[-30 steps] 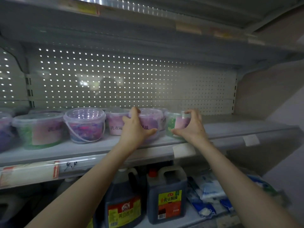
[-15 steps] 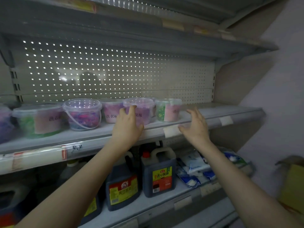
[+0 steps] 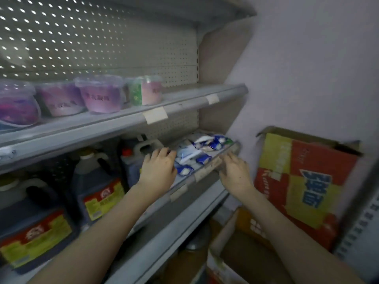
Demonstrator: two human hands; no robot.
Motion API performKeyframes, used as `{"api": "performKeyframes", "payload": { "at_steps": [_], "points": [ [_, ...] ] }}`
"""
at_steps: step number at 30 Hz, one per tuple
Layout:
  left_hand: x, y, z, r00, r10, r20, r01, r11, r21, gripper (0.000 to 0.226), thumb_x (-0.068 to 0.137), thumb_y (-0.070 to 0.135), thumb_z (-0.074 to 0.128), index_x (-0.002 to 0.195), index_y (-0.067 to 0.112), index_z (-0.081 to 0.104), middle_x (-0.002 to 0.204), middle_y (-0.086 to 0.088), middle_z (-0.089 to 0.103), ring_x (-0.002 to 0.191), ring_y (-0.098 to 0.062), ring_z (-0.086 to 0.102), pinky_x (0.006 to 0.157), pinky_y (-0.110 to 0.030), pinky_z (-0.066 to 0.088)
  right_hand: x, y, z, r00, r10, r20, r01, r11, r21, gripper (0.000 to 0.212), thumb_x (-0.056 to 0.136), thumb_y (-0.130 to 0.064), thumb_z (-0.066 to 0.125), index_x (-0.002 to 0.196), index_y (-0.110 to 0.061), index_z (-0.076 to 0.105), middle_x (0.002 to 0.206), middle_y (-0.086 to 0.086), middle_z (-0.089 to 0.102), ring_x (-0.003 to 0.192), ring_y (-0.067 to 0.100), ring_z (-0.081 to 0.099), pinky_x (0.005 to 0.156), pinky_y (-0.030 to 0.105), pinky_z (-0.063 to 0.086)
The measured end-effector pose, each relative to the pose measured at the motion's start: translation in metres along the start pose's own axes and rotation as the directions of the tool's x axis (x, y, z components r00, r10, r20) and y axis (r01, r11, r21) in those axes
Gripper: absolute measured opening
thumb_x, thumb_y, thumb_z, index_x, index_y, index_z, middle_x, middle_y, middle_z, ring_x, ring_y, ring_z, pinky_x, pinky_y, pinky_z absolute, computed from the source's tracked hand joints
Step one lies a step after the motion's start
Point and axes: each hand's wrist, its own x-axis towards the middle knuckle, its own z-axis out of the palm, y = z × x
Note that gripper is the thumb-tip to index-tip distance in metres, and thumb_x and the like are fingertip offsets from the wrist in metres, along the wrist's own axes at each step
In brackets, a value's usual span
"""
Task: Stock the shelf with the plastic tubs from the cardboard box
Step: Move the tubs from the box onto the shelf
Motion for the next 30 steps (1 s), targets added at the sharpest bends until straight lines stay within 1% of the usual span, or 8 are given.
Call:
{"api": "performKeyframes", "payload": {
  "at_steps": [3, 6, 10, 14, 17, 22, 25, 30],
  "points": [
    [-0.002, 0.029, 0.036, 0.994, 0.073, 0.078, -0.072, 0.997, -0.016, 0.041, 0.090, 0.025, 0.048, 0.129, 0.016, 0.048, 0.131, -0.009, 0.049, 0.120, -0.030, 0.046, 0.095, -0.039, 0.038, -0.035, 0.039, 0.011, 0.996, 0.071, 0.055, -0.068, 0.996, -0.061, 0.049, 0.087, -0.018, 0.052, 0.135, -0.015, 0.042, 0.143, 0.009, 0.038, 0.130, 0.030, 0.038, 0.104, 0.040, 0.030],
    [-0.003, 0.059, 0.073, 0.971, 0.138, 0.193, -0.143, 0.990, 0.010, 0.040, 0.089, 0.028, 0.048, 0.127, 0.016, 0.046, 0.128, -0.008, 0.049, 0.118, -0.029, 0.046, 0.094, -0.039, 0.038, -0.071, 0.078, 0.022, 0.980, 0.164, 0.114, -0.151, 0.982, -0.115, 0.052, 0.091, -0.016, 0.047, 0.141, -0.018, 0.035, 0.149, 0.005, 0.032, 0.136, 0.025, 0.028, 0.111, 0.042, 0.023],
    [-0.004, 0.106, 0.117, 0.931, 0.237, 0.278, -0.238, 0.971, -0.029, 0.032, 0.090, 0.025, 0.045, 0.120, 0.016, 0.047, 0.124, -0.009, 0.051, 0.114, -0.028, 0.050, 0.093, -0.040, 0.040, -0.113, 0.132, 0.040, 0.942, 0.301, 0.148, -0.275, 0.946, -0.173, 0.047, 0.093, -0.019, 0.047, 0.138, -0.021, 0.038, 0.149, 0.003, 0.034, 0.136, 0.025, 0.029, 0.111, 0.040, 0.024],
    [-0.005, 0.154, 0.161, 0.877, 0.343, 0.337, -0.336, 0.938, -0.083, 0.040, 0.092, 0.026, 0.044, 0.130, 0.017, 0.044, 0.129, -0.008, 0.049, 0.117, -0.028, 0.047, 0.096, -0.041, 0.038, -0.150, 0.184, 0.054, 0.871, 0.442, 0.212, -0.395, 0.889, -0.230, 0.048, 0.093, -0.020, 0.046, 0.140, -0.018, 0.036, 0.152, 0.004, 0.030, 0.139, 0.025, 0.027, 0.114, 0.043, 0.023],
    [-0.003, 0.193, 0.196, 0.842, 0.401, 0.361, -0.385, 0.915, -0.118, 0.043, 0.093, 0.026, 0.042, 0.135, 0.017, 0.039, 0.131, -0.007, 0.048, 0.120, -0.027, 0.047, 0.098, -0.040, 0.038, -0.175, 0.225, 0.066, 0.813, 0.533, 0.236, -0.485, 0.843, -0.232, 0.046, 0.092, -0.018, 0.045, 0.138, -0.019, 0.038, 0.150, 0.004, 0.033, 0.136, 0.027, 0.031, 0.112, 0.043, 0.025],
    [-0.002, 0.249, 0.258, 0.751, 0.497, 0.434, -0.450, 0.867, -0.215, 0.027, 0.091, 0.026, 0.045, 0.117, 0.018, 0.049, 0.120, -0.006, 0.053, 0.109, -0.024, 0.052, 0.088, -0.039, 0.044, -0.209, 0.285, 0.086, 0.721, 0.638, 0.271, -0.596, 0.770, -0.228, 0.043, 0.089, -0.019, 0.047, 0.133, -0.018, 0.044, 0.140, 0.005, 0.044, 0.124, 0.030, 0.043, 0.101, 0.041, 0.034],
    [-0.006, 0.276, 0.296, 0.702, 0.520, 0.487, -0.438, 0.854, -0.281, 0.031, 0.090, 0.028, 0.048, 0.120, 0.019, 0.049, 0.120, -0.005, 0.053, 0.109, -0.025, 0.052, 0.088, -0.040, 0.046, -0.224, 0.313, 0.100, 0.654, 0.697, 0.295, -0.669, 0.715, -0.204, 0.038, 0.087, -0.019, 0.050, 0.125, -0.017, 0.049, 0.131, 0.008, 0.051, 0.117, 0.032, 0.048, 0.095, 0.041, 0.040],
    [-0.024, 0.309, 0.352, 0.600, 0.512, 0.615, -0.366, 0.859, -0.357, 0.040, 0.093, 0.028, 0.048, 0.131, 0.018, 0.042, 0.126, -0.006, 0.050, 0.114, -0.025, 0.050, 0.092, -0.038, 0.044, -0.247, 0.347, 0.136, 0.523, 0.769, 0.368, -0.791, 0.599, -0.126, 0.046, 0.088, -0.019, 0.051, 0.134, -0.016, 0.045, 0.134, 0.010, 0.050, 0.121, 0.032, 0.048, 0.098, 0.040, 0.041]
  ]
}}
